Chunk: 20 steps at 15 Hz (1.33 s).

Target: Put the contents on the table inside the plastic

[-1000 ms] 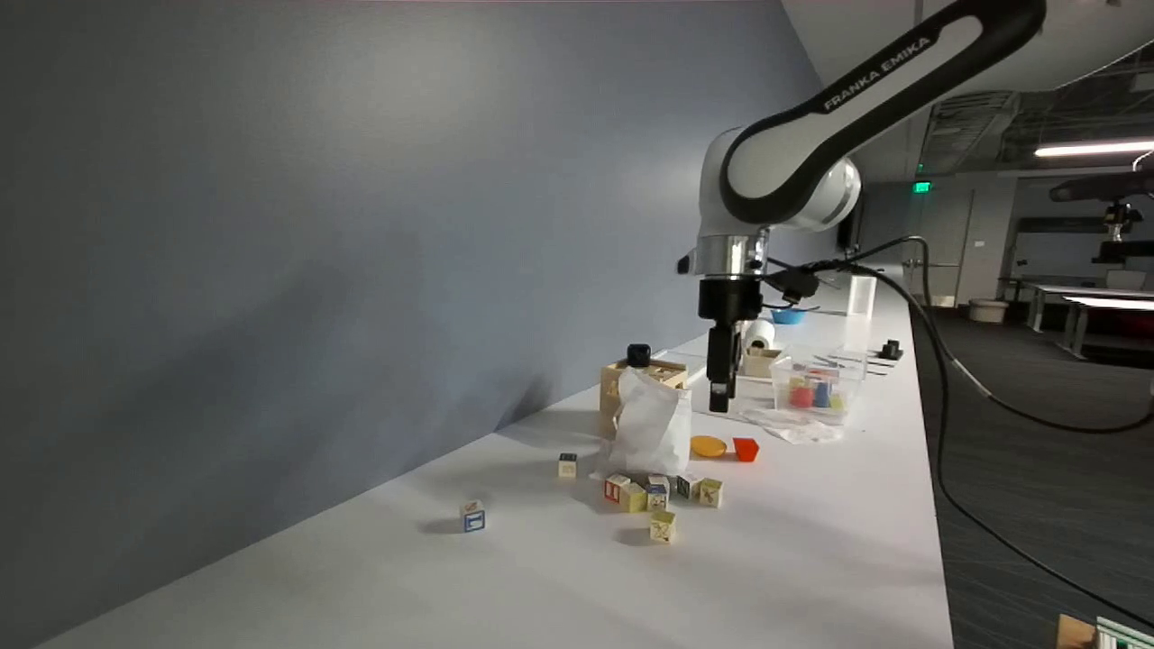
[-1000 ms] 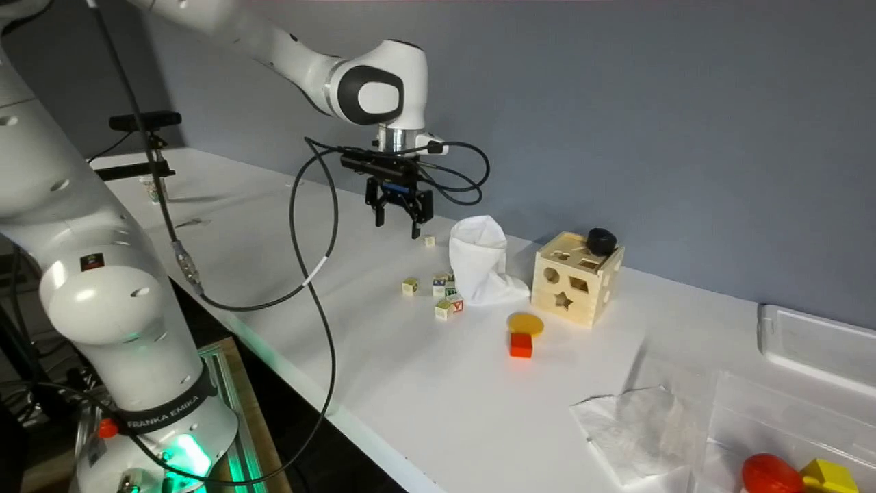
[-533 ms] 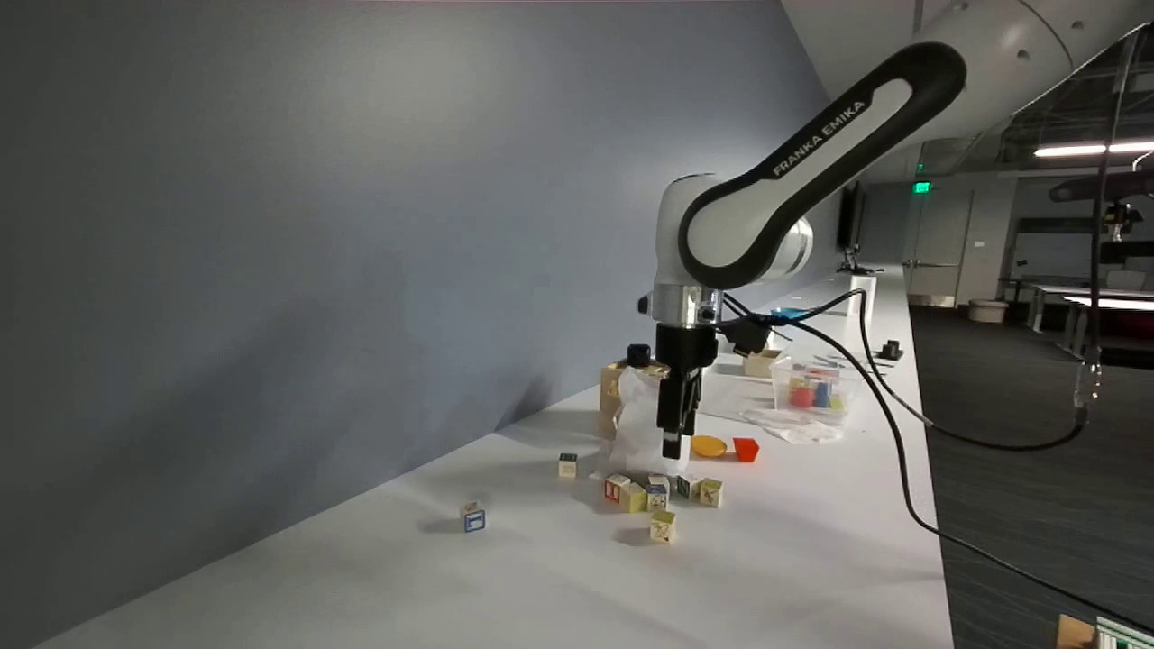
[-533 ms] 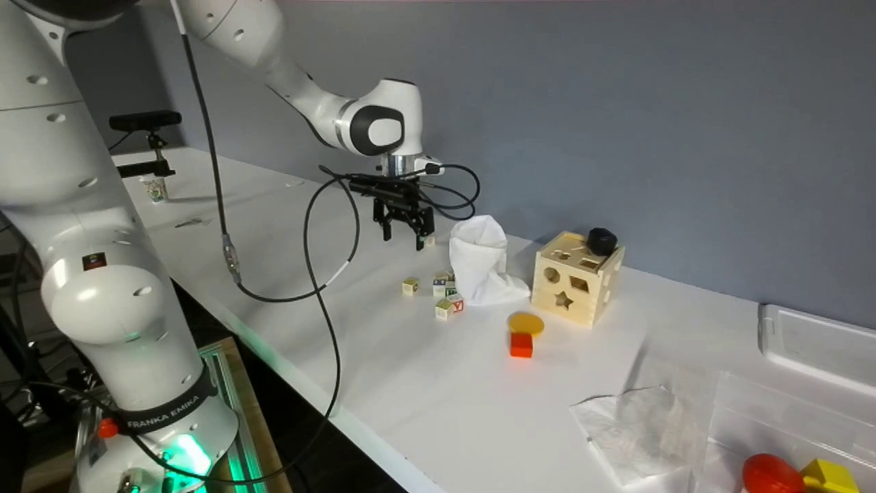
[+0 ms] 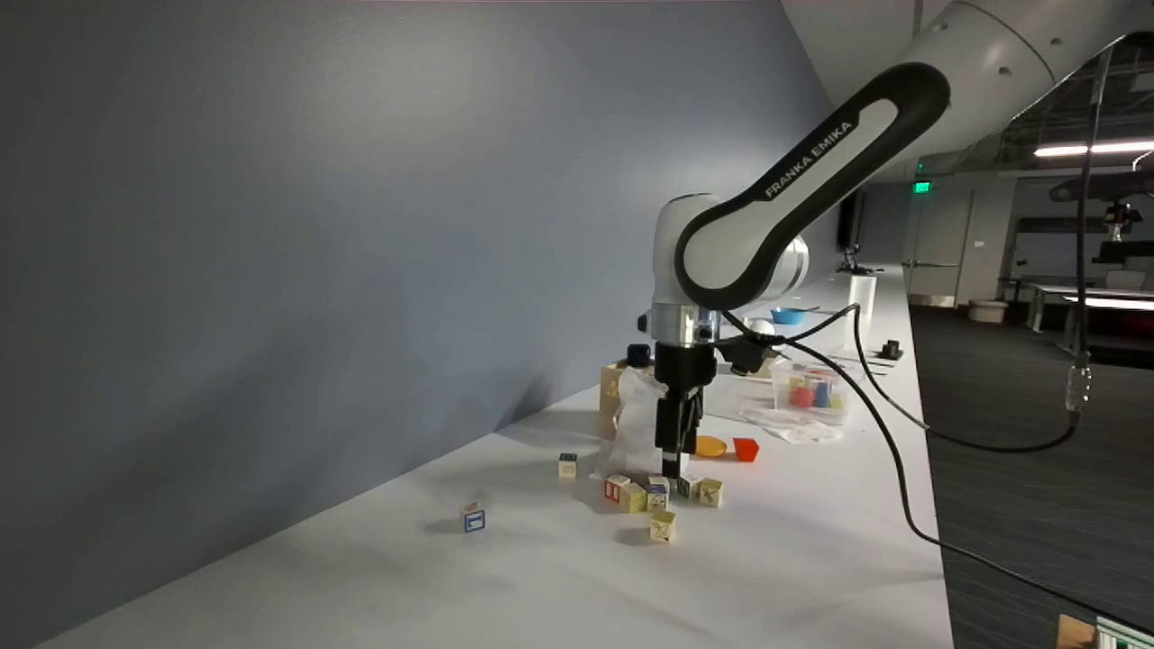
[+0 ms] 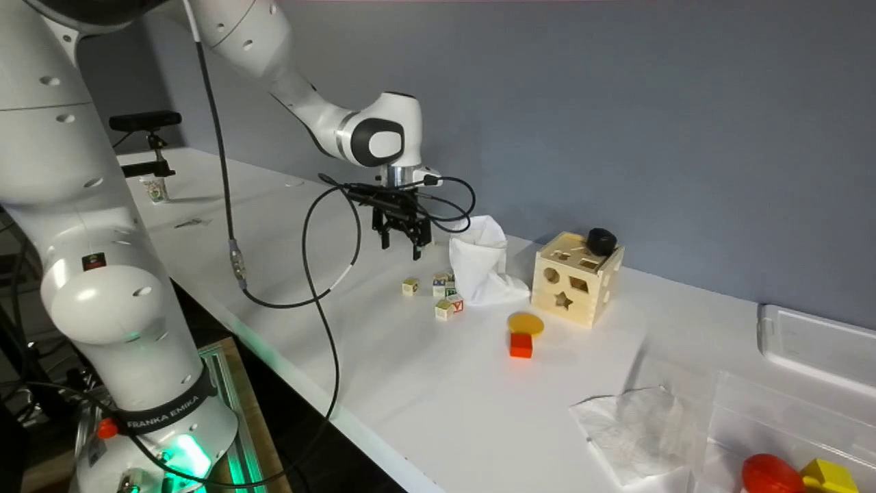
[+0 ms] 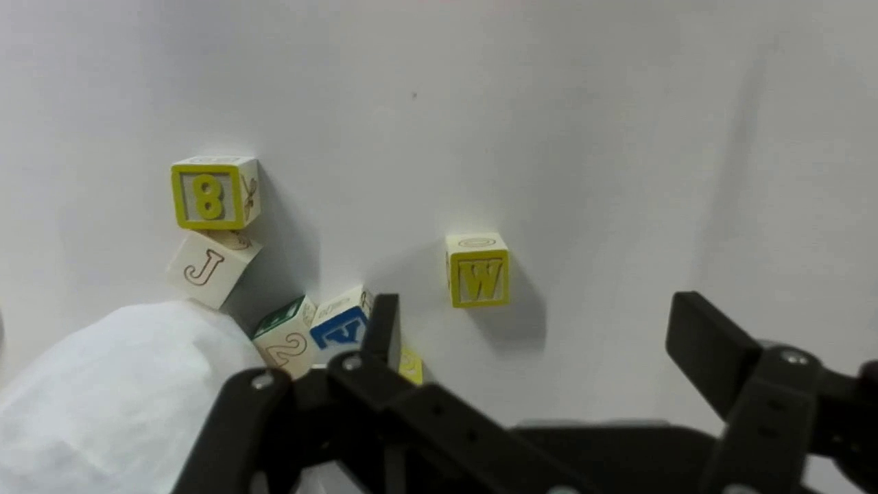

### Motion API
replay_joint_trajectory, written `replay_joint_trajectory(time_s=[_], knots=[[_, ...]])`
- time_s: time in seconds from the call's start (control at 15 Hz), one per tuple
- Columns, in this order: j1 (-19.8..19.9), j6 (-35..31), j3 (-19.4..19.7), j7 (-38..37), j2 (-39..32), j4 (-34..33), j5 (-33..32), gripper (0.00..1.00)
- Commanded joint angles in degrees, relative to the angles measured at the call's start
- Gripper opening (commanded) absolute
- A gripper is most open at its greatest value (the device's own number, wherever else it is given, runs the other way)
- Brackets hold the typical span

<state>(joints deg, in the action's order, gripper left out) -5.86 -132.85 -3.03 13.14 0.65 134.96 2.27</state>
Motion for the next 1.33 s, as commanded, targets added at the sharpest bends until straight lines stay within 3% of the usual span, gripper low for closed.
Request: replay_joint_trajectory(time_s=[0.0,0.33,0.8,0.87,1.0,1.27], knots=[[-0.4,-3.8,-1.6,-5.3,-3.6,1.0,-0.8,1.0],[-0.8,-8.9,-1.7,-15.2,-7.5,1.2,-6.2,1.0],[-1.1,-14.0,-1.4,-15.2,-11.6,0.7,-10.9,1.0],[-1.3,-14.5,-1.2,-15.7,-11.8,0.7,-12.2,0.75],[-1.6,-15.6,-0.7,-16.5,-12.2,0.7,-14.5,0.68],[-1.7,-16.4,-0.7,-16.4,-12.4,0.9,-15.7,0.38]])
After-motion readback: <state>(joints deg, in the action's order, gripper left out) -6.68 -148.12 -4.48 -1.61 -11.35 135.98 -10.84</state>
